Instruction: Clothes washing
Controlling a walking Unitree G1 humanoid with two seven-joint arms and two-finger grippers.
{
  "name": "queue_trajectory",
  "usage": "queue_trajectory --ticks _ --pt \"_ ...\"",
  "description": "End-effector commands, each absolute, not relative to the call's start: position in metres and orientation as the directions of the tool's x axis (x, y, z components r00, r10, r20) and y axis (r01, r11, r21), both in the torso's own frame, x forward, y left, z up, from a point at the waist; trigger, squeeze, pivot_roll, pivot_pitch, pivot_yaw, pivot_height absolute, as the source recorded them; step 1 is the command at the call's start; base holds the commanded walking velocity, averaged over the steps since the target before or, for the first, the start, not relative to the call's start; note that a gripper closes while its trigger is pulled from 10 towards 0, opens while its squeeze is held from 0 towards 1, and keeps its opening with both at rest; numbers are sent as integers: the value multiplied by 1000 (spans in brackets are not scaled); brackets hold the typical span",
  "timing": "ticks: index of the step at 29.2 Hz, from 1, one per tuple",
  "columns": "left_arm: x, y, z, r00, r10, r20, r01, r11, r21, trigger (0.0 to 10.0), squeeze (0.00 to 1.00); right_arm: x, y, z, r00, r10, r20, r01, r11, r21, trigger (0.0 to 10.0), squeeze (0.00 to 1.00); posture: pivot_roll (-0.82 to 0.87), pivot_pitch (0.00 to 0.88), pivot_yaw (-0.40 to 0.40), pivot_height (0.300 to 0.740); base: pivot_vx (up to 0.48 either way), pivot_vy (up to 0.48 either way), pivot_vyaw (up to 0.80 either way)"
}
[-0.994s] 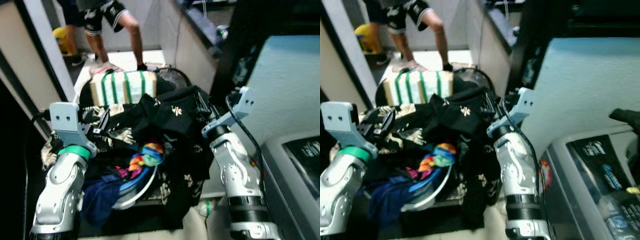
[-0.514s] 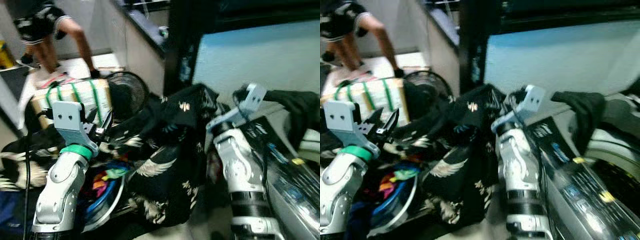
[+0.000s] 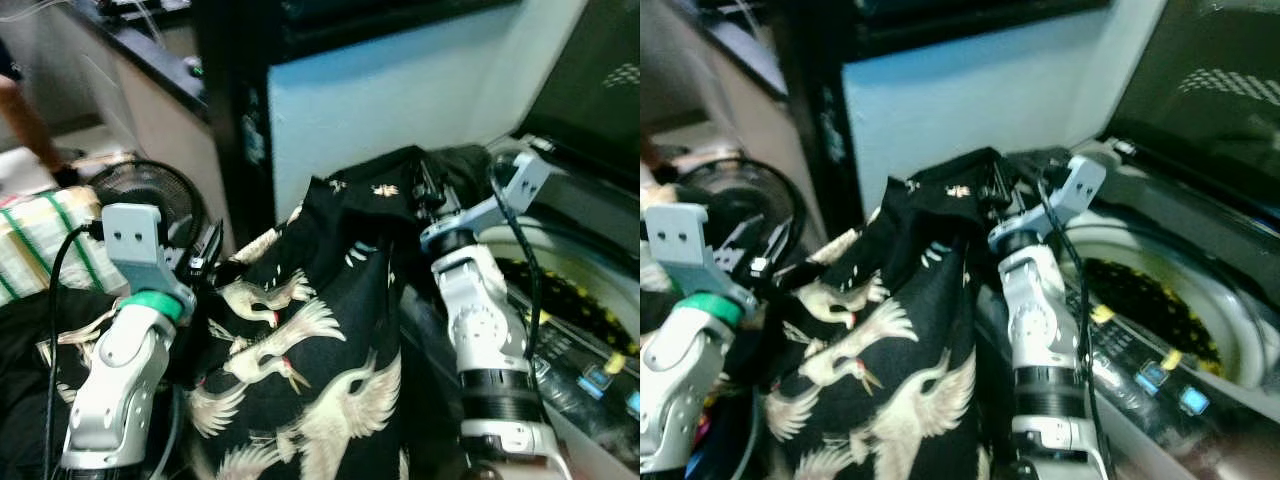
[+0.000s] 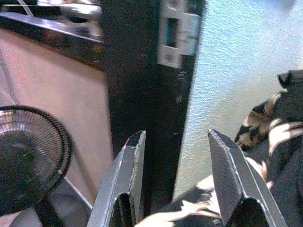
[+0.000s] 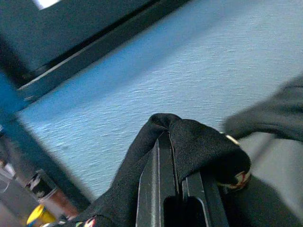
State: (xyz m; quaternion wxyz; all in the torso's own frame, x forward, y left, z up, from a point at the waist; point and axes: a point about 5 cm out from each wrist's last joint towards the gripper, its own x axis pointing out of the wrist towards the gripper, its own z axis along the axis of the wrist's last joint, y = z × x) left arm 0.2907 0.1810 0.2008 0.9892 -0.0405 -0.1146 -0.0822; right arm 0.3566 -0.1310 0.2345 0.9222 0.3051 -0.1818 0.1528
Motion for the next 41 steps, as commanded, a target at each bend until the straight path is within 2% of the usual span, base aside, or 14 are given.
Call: queue_trajectory --ticks 1,12,18,19,20,22,24,27,30,32,35,36,39,41 --pt "291 180 198 964 -155 218 172 983 -60 10000 0 357 -135 237 883 154 443 -391 763 514 10000 0 162 10 62 740 0 0 -800" --pt "290 182 196 968 -136 212 149 988 -46 10000 0 370 -125 258 852 200 484 -446 761 470 10000 0 161 16 38 740 0 0 -800" --pt "289 187 194 973 -90 214 105 993 -59 10000 0 387 -100 323 746 310 590 -580 737 347 10000 0 150 20 32 740 0 0 -800" --pt "290 187 194 973 -88 215 104 993 -61 10000 0 388 -96 358 688 313 655 -616 730 298 10000 0 149 21 34 740 0 0 -800" --pt "290 187 194 973 -88 215 104 993 -61 10000 0 388 -96 358 688 313 655 -616 730 298 10000 0 149 21 34 740 0 0 -800" --pt "290 187 195 972 -87 219 103 993 -62 10000 0 367 -105 466 494 220 841 -688 691 223 10000 0 155 20 30 740 0 0 -800" --pt "290 187 196 971 -83 225 100 993 -62 10000 0 334 -120 536 329 126 936 -744 645 174 10000 0 160 17 9 740 0 0 -800" --pt "289 188 196 971 -68 229 85 994 -67 10000 0 317 -124 560 254 118 960 -762 635 124 10000 0 160 17 9 740 0 0 -800" --pt "288 190 196 971 -59 230 77 995 -71 10000 0 314 -123 565 236 127 963 -763 638 103 10000 0 160 17 9 740 0 0 -800" --pt "287 188 195 971 -52 231 72 995 -76 10000 0 338 -99 533 342 242 908 -741 664 102 10000 0 159 15 -3 740 0 0 -800" --pt "287 188 195 971 -52 232 71 994 -77 10000 0 345 -93 524 364 269 892 -735 671 98 10000 0 159 15 -3 740 0 0 -800" --pt "287 188 195 971 -55 231 74 995 -74 10000 0 366 -72 485 452 353 819 -742 658 126 10000 0 162 21 1 740 0 0 -800" --pt "287 188 195 971 -55 231 74 995 -74 10000 0 366 -72 485 452 353 819 -742 658 126 10000 0 162 21 1 740 0 0 -800" --pt "286 189 196 971 -54 231 72 995 -73 10000 0 385 -36 417 531 534 658 -785 602 145 10000 0 159 25 7 740 0 0 -800"
